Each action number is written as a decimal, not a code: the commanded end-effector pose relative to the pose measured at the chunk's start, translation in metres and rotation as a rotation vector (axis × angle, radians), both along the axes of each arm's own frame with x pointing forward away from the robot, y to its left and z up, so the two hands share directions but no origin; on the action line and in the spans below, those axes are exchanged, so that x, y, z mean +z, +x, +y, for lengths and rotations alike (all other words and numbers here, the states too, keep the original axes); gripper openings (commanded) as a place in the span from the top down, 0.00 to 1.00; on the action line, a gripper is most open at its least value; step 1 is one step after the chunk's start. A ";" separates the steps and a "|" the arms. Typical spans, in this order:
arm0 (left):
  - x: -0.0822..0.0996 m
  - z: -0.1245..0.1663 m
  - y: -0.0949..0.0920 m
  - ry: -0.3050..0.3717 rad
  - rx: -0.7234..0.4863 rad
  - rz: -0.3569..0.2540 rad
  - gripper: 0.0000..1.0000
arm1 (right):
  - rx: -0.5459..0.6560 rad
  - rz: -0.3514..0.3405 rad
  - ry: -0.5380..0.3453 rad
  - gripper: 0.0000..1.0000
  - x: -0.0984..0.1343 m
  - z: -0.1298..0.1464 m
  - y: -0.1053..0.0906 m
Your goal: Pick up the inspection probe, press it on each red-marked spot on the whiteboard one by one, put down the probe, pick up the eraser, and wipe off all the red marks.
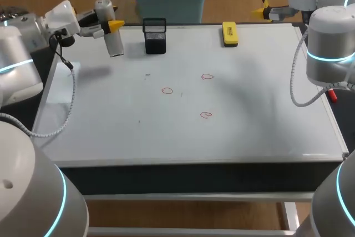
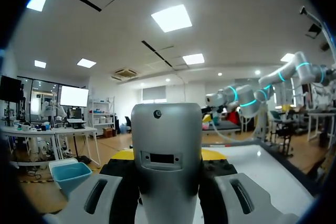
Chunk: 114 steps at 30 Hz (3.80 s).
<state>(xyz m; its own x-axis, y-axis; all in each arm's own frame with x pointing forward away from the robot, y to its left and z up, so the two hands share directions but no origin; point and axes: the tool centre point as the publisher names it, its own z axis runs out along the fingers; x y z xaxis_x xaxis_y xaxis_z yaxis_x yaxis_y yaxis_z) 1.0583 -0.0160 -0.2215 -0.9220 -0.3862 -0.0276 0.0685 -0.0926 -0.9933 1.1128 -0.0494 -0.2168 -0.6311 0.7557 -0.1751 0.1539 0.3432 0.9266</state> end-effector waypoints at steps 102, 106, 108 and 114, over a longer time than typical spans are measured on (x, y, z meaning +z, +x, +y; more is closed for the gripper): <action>0.002 -0.001 -0.002 0.001 0.009 0.000 1.00 | 1.412 0.037 -1.279 0.00 -0.136 0.088 0.059; 0.002 -0.001 -0.002 0.001 0.009 0.000 1.00 | 1.512 -0.076 -1.310 0.00 -0.139 0.094 0.059; 0.002 -0.001 -0.002 0.001 0.009 0.000 1.00 | 1.545 -0.097 -1.321 0.00 -0.141 0.093 0.057; 0.002 -0.001 -0.002 0.001 0.009 0.000 1.00 | 1.641 -0.191 -1.348 0.00 -0.152 0.086 0.055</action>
